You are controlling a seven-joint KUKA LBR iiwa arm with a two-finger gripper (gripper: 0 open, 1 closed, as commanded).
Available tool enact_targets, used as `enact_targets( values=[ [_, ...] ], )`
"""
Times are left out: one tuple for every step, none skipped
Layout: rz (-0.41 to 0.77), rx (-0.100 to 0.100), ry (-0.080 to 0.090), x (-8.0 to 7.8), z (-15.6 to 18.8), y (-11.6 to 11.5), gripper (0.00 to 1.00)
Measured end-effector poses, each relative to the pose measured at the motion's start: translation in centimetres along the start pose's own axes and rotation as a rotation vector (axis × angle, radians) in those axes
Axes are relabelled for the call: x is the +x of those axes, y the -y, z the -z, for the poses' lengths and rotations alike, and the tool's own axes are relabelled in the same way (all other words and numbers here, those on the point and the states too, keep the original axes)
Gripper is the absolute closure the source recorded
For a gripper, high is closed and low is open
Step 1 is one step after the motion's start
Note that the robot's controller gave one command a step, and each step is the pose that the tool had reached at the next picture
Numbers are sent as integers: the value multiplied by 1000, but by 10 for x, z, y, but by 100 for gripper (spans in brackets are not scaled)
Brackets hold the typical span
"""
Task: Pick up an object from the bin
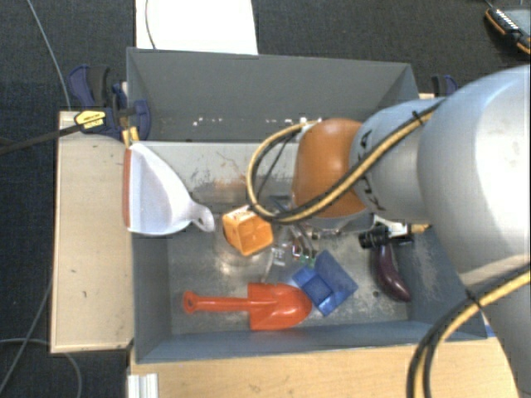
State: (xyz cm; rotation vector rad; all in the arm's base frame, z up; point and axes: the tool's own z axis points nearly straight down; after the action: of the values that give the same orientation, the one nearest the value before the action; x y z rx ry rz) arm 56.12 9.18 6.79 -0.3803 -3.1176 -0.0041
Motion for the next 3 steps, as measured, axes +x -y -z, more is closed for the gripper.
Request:
enact_targets(
  values=[
    [139, 0, 6, 0, 3, -6, 0],
    [66, -2, 7, -10, 4, 12, 0],
    [166, 0, 5, -10, 3, 26, 0]
  ],
)
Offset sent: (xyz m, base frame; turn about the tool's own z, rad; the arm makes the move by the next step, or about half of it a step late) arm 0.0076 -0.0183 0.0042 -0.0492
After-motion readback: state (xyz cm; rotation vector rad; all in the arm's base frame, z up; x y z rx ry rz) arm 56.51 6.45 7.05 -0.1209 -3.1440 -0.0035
